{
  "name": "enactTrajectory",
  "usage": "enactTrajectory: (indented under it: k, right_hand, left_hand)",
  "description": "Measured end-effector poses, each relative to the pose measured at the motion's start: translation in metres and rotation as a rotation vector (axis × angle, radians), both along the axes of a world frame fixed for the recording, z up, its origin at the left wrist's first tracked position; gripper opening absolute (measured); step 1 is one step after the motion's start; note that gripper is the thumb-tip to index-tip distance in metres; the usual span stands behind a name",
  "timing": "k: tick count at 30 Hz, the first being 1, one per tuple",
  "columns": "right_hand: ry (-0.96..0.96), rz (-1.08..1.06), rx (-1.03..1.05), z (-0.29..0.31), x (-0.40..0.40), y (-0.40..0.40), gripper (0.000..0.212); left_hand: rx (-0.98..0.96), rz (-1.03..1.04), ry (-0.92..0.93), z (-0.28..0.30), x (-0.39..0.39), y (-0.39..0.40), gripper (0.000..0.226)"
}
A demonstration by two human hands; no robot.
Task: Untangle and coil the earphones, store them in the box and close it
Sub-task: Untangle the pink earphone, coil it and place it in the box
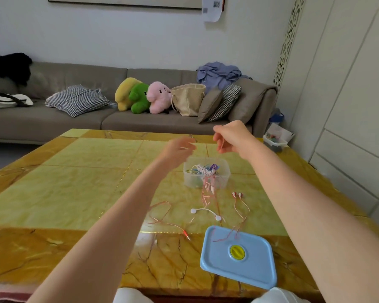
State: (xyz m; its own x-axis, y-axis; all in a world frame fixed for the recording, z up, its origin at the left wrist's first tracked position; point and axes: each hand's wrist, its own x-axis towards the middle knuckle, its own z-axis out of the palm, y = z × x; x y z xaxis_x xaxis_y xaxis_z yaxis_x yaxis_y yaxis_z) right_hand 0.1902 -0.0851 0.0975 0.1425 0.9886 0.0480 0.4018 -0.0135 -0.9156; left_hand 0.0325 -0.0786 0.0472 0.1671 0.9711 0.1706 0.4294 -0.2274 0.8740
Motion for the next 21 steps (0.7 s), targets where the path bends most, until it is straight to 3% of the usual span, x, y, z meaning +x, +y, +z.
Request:
enactTrajectory:
  k: [5, 10, 12, 15, 17, 19, 21]
  right_hand:
    - [0.121, 0.087, 0.07, 0.019, -0.006, -0.004, 0.034]
    - [0.267, -0.026, 0.202, 0.032, 0.0, 0.001, 0.037]
    - [0.278, -0.069, 0.266, 0.032, 0.004, 0.003, 0.038]
    - [0.264, -0.097, 0.318, 0.028, 0.005, 0.002, 0.038]
    - [0.321, 0.002, 0.285, 0.024, 0.005, -0.001, 0.032]
    - [0.329, 0.219, 0.171, 0.016, 0.003, -0.005, 0.017]
    - [0.141, 0.262, 0.057, -0.003, 0.005, -0.003, 0.023]
  left_hand:
    - [-0.009, -0.229, 0.005, -0.004, 0.036, -0.009, 0.023]
    - [-0.209, -0.371, -0.325, -0.014, 0.028, -0.019, 0.026]
    - [-0.239, -0.412, -0.368, -0.018, 0.023, -0.02, 0.023]
    - [-0.22, -0.372, -0.252, -0.017, 0.023, -0.021, 0.014]
    - [-0.186, -0.291, -0.176, -0.017, 0.027, -0.018, 0.01]
    - [-0.168, -0.234, -0.214, -0.019, 0.03, -0.015, 0.006]
    - [-0.177, -0.199, -0.307, -0.022, 0.03, -0.012, 0.008]
